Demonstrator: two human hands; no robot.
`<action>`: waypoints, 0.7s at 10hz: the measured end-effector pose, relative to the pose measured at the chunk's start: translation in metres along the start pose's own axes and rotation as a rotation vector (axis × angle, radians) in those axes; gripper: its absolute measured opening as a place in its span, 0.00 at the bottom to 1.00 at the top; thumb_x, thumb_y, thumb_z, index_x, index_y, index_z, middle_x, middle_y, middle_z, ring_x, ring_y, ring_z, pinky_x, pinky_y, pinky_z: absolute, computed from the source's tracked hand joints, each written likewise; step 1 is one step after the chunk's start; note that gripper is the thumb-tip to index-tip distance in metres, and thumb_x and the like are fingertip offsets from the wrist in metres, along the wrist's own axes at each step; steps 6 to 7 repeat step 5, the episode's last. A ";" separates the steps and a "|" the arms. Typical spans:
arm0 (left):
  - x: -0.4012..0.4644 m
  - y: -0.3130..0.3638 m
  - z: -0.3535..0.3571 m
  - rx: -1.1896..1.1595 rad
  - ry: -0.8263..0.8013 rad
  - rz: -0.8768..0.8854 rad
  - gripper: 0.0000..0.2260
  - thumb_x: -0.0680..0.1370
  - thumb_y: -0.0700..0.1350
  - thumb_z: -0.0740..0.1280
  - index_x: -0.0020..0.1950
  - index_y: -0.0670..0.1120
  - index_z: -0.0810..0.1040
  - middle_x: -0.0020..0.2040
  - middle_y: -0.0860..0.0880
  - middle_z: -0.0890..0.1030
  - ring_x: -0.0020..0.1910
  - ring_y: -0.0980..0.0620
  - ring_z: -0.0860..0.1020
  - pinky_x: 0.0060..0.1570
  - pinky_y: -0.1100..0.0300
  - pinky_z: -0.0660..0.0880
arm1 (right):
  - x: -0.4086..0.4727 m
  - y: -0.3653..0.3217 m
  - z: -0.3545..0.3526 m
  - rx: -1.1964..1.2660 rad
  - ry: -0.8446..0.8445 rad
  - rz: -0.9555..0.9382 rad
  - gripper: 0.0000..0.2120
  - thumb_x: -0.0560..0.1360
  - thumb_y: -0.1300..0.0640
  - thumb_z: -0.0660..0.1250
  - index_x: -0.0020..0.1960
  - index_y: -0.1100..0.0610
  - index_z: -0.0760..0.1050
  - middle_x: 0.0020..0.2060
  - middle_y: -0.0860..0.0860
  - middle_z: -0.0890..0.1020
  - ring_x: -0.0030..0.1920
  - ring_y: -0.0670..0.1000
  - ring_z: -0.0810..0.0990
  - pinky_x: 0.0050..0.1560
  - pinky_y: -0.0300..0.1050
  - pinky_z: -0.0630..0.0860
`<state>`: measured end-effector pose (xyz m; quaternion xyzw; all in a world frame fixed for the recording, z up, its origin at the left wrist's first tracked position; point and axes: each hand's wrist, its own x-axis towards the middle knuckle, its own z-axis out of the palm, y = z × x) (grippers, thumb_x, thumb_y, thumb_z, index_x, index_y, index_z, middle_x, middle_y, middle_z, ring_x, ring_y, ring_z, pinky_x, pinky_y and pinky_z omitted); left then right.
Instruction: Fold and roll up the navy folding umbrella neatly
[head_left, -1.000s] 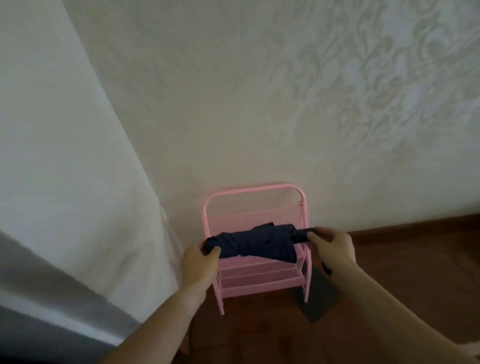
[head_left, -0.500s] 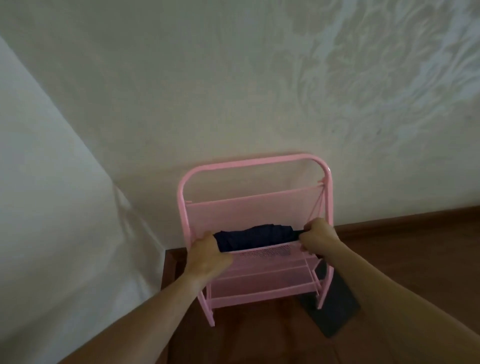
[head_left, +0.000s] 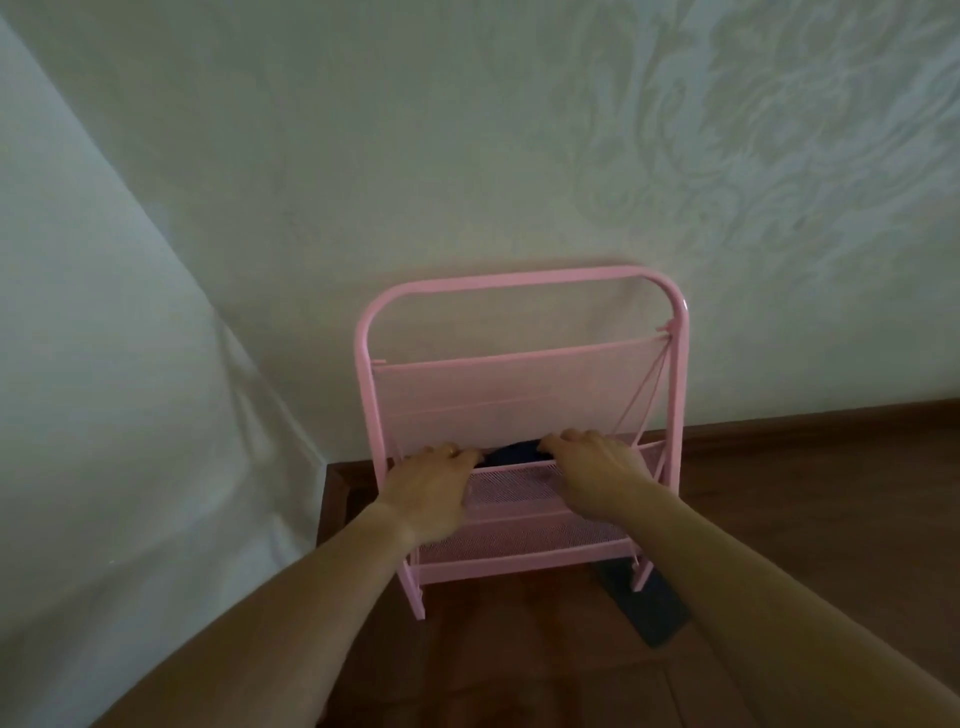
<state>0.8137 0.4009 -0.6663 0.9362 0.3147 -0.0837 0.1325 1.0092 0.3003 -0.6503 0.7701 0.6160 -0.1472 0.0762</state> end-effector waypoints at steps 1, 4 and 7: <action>0.003 -0.011 0.014 0.005 0.099 0.051 0.16 0.82 0.43 0.65 0.70 0.51 0.74 0.62 0.48 0.81 0.57 0.47 0.81 0.55 0.49 0.81 | 0.006 0.002 0.016 -0.051 0.083 -0.026 0.13 0.82 0.51 0.60 0.64 0.53 0.73 0.55 0.53 0.81 0.52 0.56 0.80 0.57 0.53 0.77; -0.026 0.019 -0.025 0.140 0.003 -0.124 0.19 0.80 0.40 0.66 0.71 0.45 0.70 0.65 0.41 0.77 0.61 0.40 0.78 0.60 0.46 0.76 | -0.025 -0.027 -0.011 -0.030 0.102 0.112 0.20 0.77 0.57 0.67 0.68 0.56 0.70 0.62 0.57 0.79 0.61 0.60 0.78 0.63 0.57 0.74; -0.079 0.044 -0.051 0.038 0.094 -0.200 0.19 0.78 0.43 0.69 0.67 0.44 0.72 0.62 0.42 0.78 0.59 0.40 0.80 0.55 0.46 0.78 | -0.096 -0.058 -0.016 0.133 0.174 0.211 0.22 0.75 0.57 0.70 0.68 0.56 0.72 0.63 0.56 0.78 0.65 0.58 0.77 0.68 0.57 0.73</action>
